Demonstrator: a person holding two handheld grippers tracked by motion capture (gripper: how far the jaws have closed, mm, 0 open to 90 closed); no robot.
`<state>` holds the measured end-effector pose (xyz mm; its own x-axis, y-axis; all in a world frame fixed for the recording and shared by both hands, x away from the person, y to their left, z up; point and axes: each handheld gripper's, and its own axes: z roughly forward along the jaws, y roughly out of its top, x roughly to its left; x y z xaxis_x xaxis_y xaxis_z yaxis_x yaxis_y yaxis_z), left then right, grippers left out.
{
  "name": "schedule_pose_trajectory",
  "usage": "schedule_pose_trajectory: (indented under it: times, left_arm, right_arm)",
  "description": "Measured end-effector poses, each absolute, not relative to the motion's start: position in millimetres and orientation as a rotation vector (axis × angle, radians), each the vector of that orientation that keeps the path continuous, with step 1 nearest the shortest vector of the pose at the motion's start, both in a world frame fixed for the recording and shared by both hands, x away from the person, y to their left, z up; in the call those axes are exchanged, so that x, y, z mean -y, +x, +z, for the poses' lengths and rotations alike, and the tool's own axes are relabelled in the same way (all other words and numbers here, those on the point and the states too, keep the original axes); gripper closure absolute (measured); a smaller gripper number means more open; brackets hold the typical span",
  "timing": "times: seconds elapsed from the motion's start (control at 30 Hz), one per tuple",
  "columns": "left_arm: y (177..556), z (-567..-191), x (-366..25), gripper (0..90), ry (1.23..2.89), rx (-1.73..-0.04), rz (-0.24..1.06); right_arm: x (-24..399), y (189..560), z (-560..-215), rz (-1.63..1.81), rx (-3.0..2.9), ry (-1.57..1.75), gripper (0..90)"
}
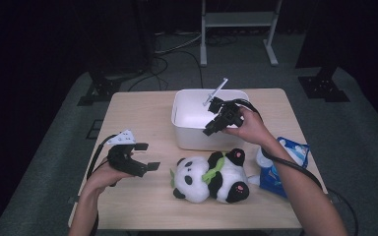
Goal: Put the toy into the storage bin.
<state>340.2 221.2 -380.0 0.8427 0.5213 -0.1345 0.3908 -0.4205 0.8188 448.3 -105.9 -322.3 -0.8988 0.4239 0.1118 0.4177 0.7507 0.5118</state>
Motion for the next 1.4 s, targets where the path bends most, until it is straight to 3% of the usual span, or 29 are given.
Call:
schedule_pose_trajectory:
  times: [0.5,1.4]
  left_arm:
    - [337,-381,-222,7.6,2.069,-0.677,0.176]
    - [334,-379,-218,5.6,2.078,-0.677,0.178]
  right_arm:
    - [124,426,-304,0.942,-2.906,0.668,63.8]
    - [137,344,-338,0.93,-3.074,0.486,54.3]
